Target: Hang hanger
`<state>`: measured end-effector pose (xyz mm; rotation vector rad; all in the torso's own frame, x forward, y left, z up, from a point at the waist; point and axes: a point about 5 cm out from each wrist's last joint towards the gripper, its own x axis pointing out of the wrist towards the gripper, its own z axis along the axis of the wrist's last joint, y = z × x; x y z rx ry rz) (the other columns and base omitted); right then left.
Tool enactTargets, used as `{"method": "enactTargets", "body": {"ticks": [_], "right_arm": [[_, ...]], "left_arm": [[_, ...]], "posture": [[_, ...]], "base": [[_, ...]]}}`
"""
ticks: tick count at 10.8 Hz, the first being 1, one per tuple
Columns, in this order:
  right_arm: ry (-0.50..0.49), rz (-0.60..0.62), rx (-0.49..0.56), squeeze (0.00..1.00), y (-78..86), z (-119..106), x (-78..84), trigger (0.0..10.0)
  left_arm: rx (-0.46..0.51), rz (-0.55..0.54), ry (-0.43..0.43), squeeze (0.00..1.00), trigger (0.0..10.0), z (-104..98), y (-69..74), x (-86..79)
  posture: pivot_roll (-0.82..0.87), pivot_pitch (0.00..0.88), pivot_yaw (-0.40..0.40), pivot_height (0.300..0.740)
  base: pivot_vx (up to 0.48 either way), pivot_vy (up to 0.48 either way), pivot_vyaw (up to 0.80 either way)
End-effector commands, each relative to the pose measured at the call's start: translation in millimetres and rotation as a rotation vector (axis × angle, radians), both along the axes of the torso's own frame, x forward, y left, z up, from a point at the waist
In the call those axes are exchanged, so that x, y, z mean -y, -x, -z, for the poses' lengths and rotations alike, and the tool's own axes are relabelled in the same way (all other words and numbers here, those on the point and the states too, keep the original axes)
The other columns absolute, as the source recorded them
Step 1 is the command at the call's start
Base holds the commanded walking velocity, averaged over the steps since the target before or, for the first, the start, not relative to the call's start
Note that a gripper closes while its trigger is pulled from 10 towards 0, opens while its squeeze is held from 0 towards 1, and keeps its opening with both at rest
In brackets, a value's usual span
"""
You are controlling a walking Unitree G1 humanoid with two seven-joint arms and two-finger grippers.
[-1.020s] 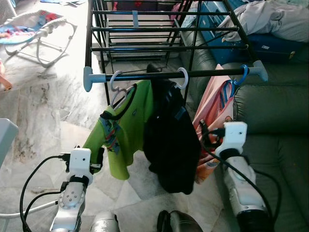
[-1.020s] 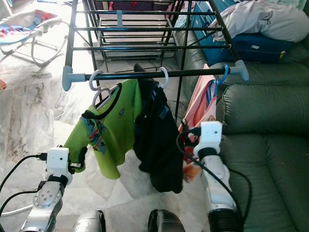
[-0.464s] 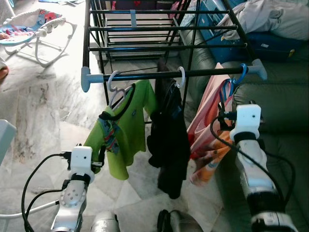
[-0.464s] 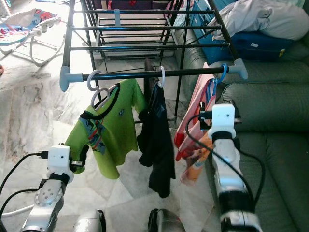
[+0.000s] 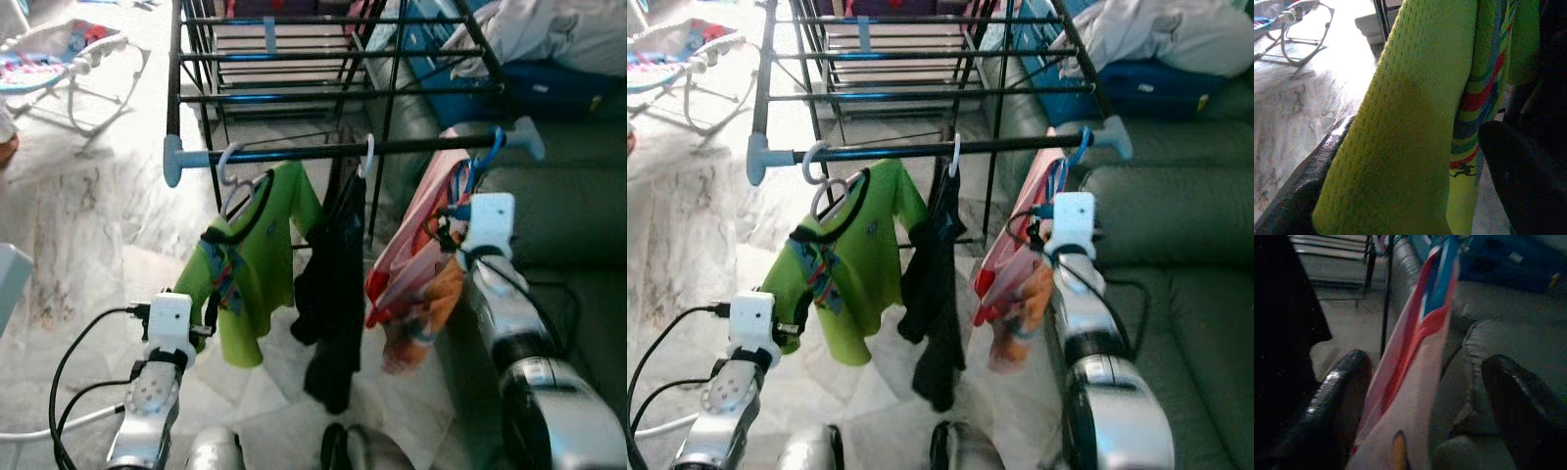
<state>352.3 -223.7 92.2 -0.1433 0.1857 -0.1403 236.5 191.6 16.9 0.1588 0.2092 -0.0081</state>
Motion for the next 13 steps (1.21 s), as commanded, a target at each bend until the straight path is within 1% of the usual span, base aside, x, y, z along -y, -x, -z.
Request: {"method": "enactTargets", "body": {"ticks": [1, 2, 3, 4, 5, 7, 8, 10, 13], "right_arm": [[-0.031, -0.003, -0.022, 0.00, -1.5, 2, -0.8, 0.0], [-0.031, -0.025, -0.045, 0.00, -4.2, 4, -6.1, 0.0], [-0.024, -0.014, -0.066, 0.00, -4.3, 6, -6.3, 0.0], [-0.025, -0.002, -0.078, 0.00, -3.9, 8, -5.0, 0.0], [-0.034, 0.037, -0.105, 0.00, -0.6, 13, 0.4, 0.0], [-0.038, 0.066, -0.113, 0.00, 3.7, 17, 7.0, 0.0], [-0.034, 0.096, -0.115, 0.00, 6.1, 19, 13.4, 0.0], [-0.034, 0.110, -0.090, 0.00, 5.7, 15, 17.5, 0.0], [-0.032, 0.112, -0.079, 0.00, 5.4, 14, 18.1, 0.0]], "left_arm": [[-0.016, -0.003, -0.004, 0.00, 10.0, 2, 1.2, 0.6], [-0.015, -0.006, -0.002, 0.00, 10.0, 3, 0.8, 2.0], [-0.013, -0.003, 0.001, 0.00, 10.0, 3, 0.6, 4.2], [-0.013, -0.002, 0.003, 0.00, 10.0, 3, 0.3, 4.8], [-0.013, 0.000, 0.004, 0.00, 10.0, 3, -0.6, 5.6], [-0.014, 0.002, 0.004, 0.00, 10.0, 2, -1.1, 5.9], [-0.014, 0.000, 0.003, 0.00, 10.0, 2, -1.5, 5.3], [-0.014, 0.003, 0.000, 0.00, 10.0, 3, -1.6, 4.9], [-0.015, 0.008, -0.006, 0.00, 10.0, 2, -2.0, 4.0]], "posture": [[0.07, 0.146, -0.063, 0.740], [0.07, 0.143, -0.065, 0.740], [0.07, 0.142, -0.065, 0.740], [0.07, 0.140, -0.064, 0.740], [0.07, 0.141, -0.065, 0.740], [0.06, 0.141, -0.064, 0.740], [0.06, 0.141, -0.063, 0.740], [0.06, 0.140, -0.060, 0.740], [0.06, 0.142, -0.059, 0.740]], "base": [[0.000, 0.000, 0.00], [0.000, 0.000, 0.00], [0.000, 0.000, 0.00], [0.000, 0.000, 0.00], [0.000, 0.000, 0.00], [0.000, 0.000, 0.00], [0.000, 0.000, 0.00], [0.000, 0.000, 0.00], [0.000, 0.000, 0.00]]}}
